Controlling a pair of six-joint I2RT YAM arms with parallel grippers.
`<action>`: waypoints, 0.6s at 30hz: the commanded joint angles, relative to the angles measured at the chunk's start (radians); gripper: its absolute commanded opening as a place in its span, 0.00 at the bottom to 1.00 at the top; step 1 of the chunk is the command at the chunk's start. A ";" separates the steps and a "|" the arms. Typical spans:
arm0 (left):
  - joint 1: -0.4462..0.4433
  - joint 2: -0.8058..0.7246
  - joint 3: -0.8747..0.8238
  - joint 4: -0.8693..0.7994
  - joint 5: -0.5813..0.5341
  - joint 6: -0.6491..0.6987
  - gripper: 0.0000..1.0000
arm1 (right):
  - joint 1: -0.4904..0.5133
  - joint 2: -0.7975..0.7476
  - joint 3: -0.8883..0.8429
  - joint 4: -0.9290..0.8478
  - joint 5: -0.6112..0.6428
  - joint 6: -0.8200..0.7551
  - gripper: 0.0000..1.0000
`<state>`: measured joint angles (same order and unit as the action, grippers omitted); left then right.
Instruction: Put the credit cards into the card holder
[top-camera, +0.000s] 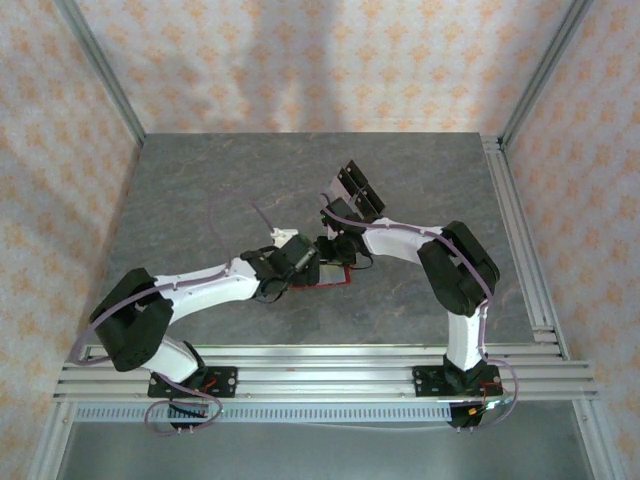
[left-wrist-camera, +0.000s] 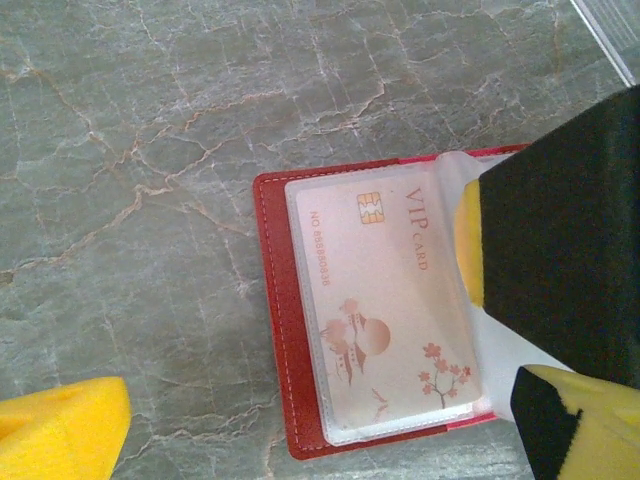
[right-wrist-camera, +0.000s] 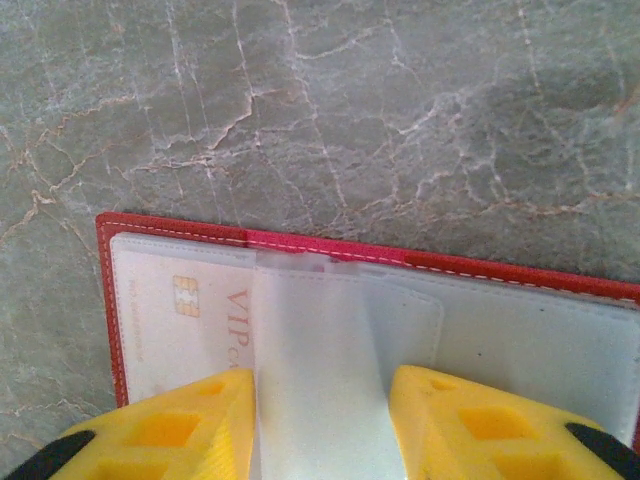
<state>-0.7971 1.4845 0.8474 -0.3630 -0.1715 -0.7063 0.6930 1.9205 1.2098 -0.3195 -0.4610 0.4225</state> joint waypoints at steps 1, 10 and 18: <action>-0.035 -0.044 -0.038 0.048 0.029 -0.018 1.00 | 0.016 0.011 -0.030 -0.031 -0.004 0.017 0.42; -0.057 -0.078 -0.087 0.050 0.014 -0.044 1.00 | 0.016 0.012 -0.035 -0.025 -0.005 0.018 0.42; -0.062 -0.005 -0.031 0.069 0.025 -0.020 1.00 | 0.016 0.008 -0.039 -0.016 -0.009 0.025 0.42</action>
<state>-0.8448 1.4517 0.7788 -0.3149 -0.1375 -0.7326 0.6952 1.9198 1.2034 -0.2974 -0.4736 0.4347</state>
